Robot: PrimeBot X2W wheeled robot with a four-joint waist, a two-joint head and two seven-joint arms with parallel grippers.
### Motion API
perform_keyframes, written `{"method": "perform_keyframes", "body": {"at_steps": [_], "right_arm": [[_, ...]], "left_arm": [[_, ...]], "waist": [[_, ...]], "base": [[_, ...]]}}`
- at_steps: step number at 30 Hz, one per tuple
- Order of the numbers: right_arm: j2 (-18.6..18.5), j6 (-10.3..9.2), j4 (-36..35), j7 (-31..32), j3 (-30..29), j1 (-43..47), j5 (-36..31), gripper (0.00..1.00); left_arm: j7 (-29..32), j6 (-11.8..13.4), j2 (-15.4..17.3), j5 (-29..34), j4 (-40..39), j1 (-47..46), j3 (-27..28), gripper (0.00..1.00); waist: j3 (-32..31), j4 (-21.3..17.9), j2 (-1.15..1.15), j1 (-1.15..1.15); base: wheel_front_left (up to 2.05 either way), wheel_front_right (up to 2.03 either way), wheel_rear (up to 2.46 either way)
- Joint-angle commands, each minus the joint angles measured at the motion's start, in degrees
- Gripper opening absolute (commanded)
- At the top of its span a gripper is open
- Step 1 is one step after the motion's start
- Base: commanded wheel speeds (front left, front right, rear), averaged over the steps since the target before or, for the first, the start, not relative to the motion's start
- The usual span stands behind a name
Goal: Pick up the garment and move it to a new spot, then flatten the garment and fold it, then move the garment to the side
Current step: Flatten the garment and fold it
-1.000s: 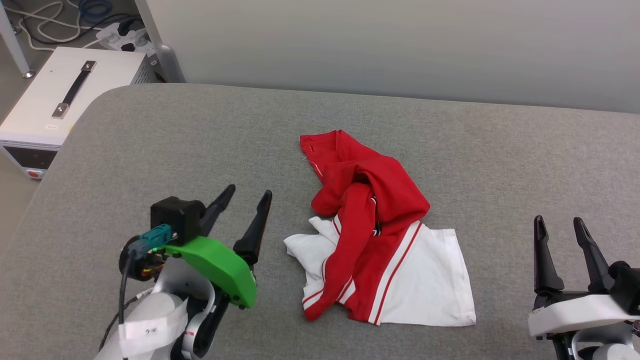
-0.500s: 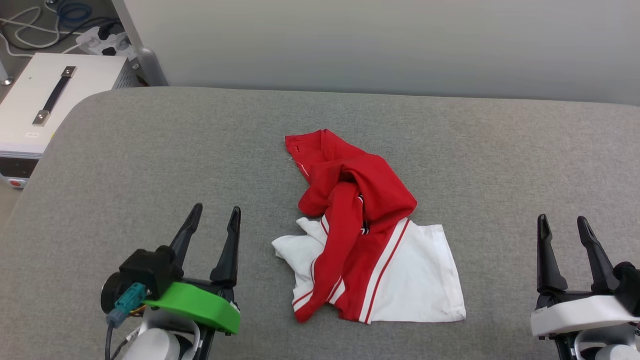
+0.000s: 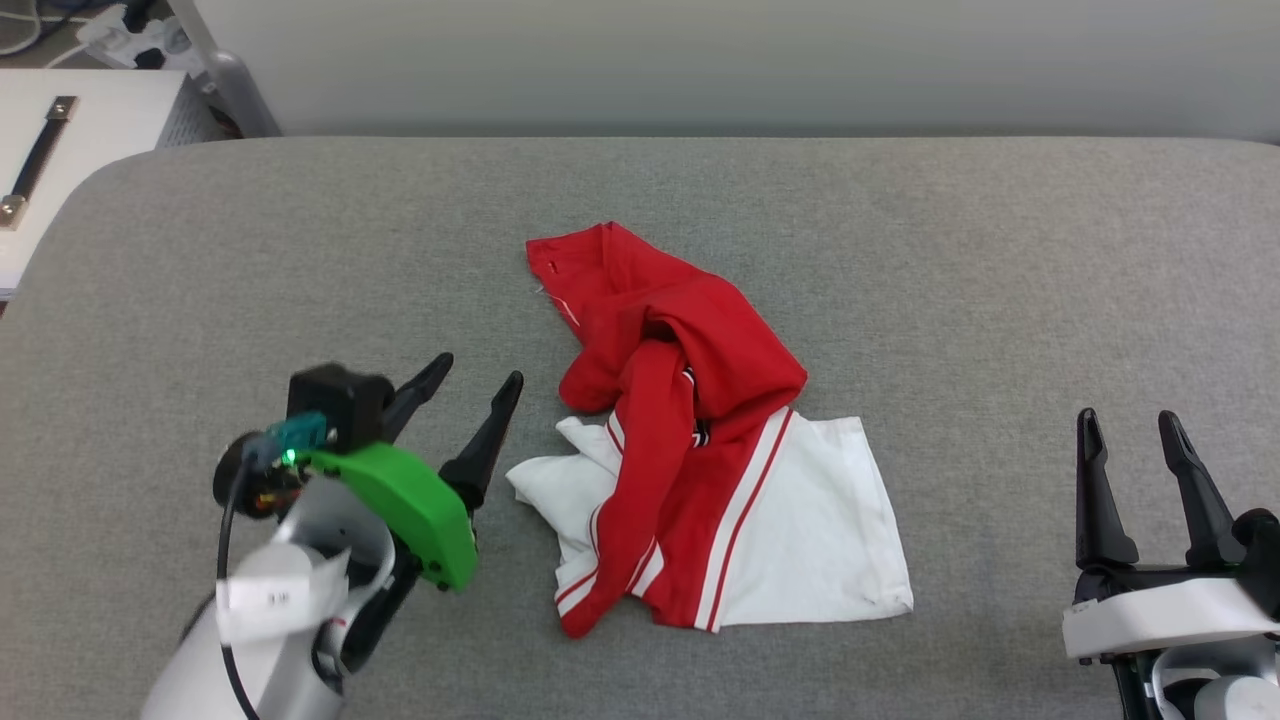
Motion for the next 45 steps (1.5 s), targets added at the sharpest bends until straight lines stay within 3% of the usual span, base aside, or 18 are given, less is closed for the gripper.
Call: {"method": "perform_keyframes", "body": {"at_steps": [1, 8, 9, 13, 19, 33, 34, 36, 45], "right_arm": [[0.06, -0.06, -0.42, 0.24, 0.10, -1.09, -0.22, 1.00], [0.46, -0.06, -0.21, -0.05, 1.15, -2.49, -0.35, 1.00], [0.70, -0.06, 0.24, -0.30, 1.53, -3.00, -0.37, 1.00], [0.88, -0.06, 0.86, -0.64, 1.86, -3.62, -0.27, 1.00], [1.02, -0.06, 1.47, -1.04, 2.25, -4.40, -0.21, 1.00], [1.17, -0.06, 2.24, -1.53, 2.80, -5.75, -0.55, 1.00], [1.18, -0.06, 2.22, -1.54, 2.79, -5.91, -0.59, 1.00], [1.18, -0.06, 2.17, -1.57, 2.67, -6.17, -0.63, 1.00], [0.76, -0.06, 2.70, -1.62, 2.16, -6.57, -1.04, 1.00]], "left_arm": [[5.15, -0.48, 1.96, -1.09, -0.55, -3.10, -0.56, 1.00], [32.21, 0.00, 6.32, -9.12, -1.37, -12.34, -1.23, 1.00], [42.51, 0.41, 8.35, -13.12, -0.95, -13.96, -1.59, 1.00], [50.94, 0.62, 9.88, -16.71, -0.32, -14.57, -2.43, 1.00], [55.72, 0.56, 10.53, -17.74, 0.14, -14.08, -4.56, 1.00], [52.61, 0.21, 8.38, -14.81, 8.29, -12.73, -8.42, 1.00], [52.00, 0.17, 7.85, -15.09, 9.04, -12.75, -8.32, 0.44], [50.30, 0.06, 6.44, -16.38, 10.33, -12.96, -7.47, 0.00], [43.56, -0.66, 5.36, -19.61, 14.83, -14.02, -3.80, 0.00]], "waist": [[1.94, -1.55, 0.00, 0.00], [4.56, -4.18, 0.00, 0.00], [5.22, -5.43, 0.00, 0.00], [5.84, -6.83, 0.00, 0.00], [6.66, -8.22, 0.00, 0.00], [9.72, -8.95, 0.00, 0.00], [9.96, -8.89, 0.00, 0.00], [10.45, -8.65, 0.00, 0.00], [10.07, -6.33, 0.00, 0.00]], "base": [[0.00, 0.00, 0.00], [0.00, 0.00, 0.00], [0.00, 0.00, 0.00], [0.00, 0.00, 0.00], [0.00, 0.00, 0.00], [0.00, 0.00, 0.00], [0.00, 0.00, 0.00], [0.00, 0.00, 0.00], [0.00, 0.00, 0.00]]}}
